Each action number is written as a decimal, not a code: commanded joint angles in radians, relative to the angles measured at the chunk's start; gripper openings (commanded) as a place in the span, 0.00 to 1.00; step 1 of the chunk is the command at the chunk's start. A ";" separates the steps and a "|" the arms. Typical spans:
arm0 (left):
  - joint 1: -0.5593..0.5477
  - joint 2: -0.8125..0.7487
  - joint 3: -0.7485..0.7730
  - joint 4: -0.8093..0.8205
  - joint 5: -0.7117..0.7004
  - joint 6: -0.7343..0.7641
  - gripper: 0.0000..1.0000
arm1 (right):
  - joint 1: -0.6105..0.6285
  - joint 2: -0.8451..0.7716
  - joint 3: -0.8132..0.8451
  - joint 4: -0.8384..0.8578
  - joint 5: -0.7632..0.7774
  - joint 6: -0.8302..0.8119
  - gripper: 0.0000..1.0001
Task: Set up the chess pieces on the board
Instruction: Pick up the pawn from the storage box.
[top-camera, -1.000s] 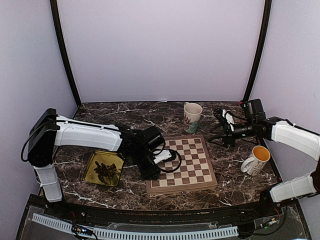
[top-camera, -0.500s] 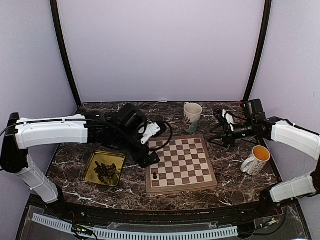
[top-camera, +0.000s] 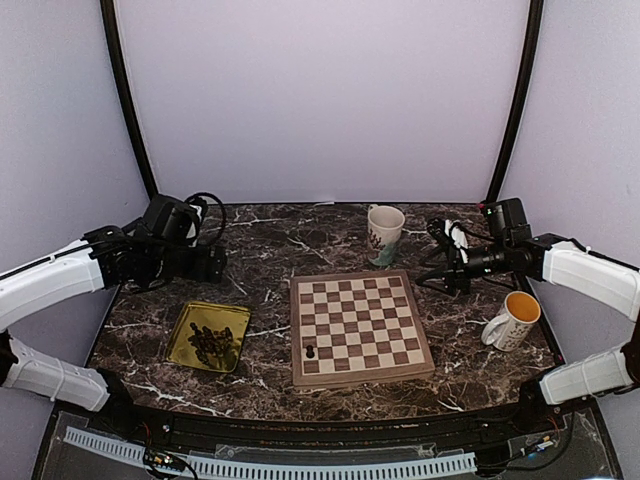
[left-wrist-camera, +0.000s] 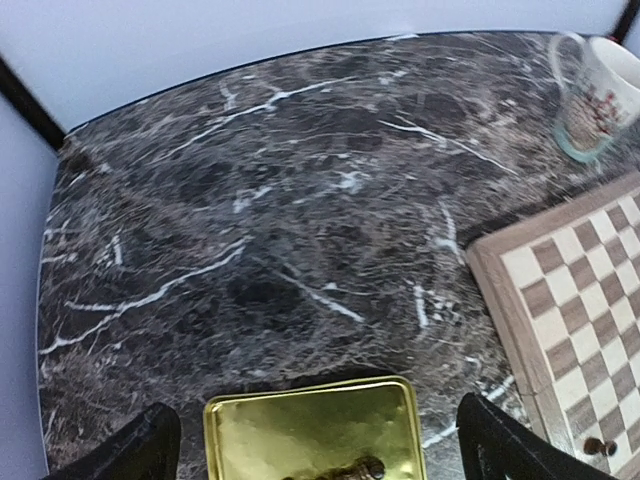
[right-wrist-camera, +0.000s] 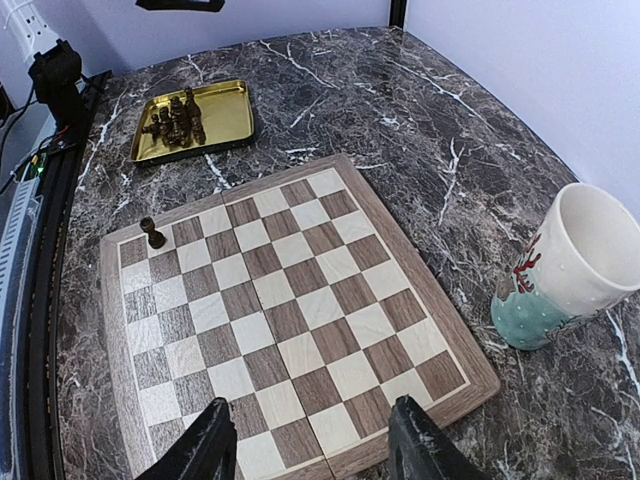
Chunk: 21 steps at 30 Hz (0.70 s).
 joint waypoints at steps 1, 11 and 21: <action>0.110 0.000 -0.001 -0.178 -0.066 -0.184 0.99 | -0.005 0.008 0.002 0.003 -0.017 -0.015 0.52; 0.167 0.220 0.021 -0.214 0.426 0.043 0.42 | -0.004 0.005 0.006 -0.013 -0.012 -0.029 0.52; 0.126 0.342 0.008 -0.234 0.500 0.093 0.31 | -0.005 0.004 0.004 -0.016 -0.006 -0.037 0.52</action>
